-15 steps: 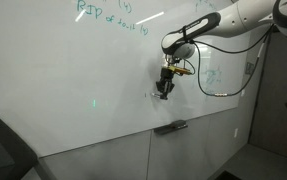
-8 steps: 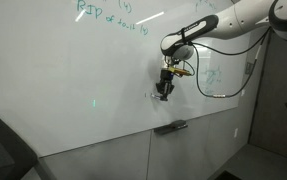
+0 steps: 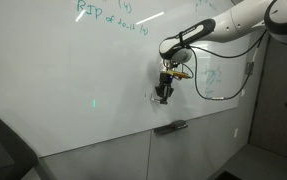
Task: Use pen on the left side of the pen holder to draw a smiley face
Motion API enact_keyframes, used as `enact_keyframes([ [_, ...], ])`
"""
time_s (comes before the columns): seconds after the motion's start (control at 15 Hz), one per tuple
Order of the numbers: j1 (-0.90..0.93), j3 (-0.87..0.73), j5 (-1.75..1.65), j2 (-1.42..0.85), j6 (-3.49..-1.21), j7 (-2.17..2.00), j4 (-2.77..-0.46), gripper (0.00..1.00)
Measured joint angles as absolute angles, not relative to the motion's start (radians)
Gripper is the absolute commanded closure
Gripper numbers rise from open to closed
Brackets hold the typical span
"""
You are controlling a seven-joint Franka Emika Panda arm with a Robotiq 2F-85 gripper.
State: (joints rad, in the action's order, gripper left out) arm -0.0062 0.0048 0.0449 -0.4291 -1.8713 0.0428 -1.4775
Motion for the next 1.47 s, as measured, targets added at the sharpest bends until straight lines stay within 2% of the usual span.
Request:
enact_keyframes([
  [0.6, 0.024, 0.034, 0.045, -0.405, -1.826, 0.043, -1.535, 0.94],
  [1.47, 0.081, 0.052, -0.022, -0.430, -1.836, 0.046, -1.493, 0.94],
])
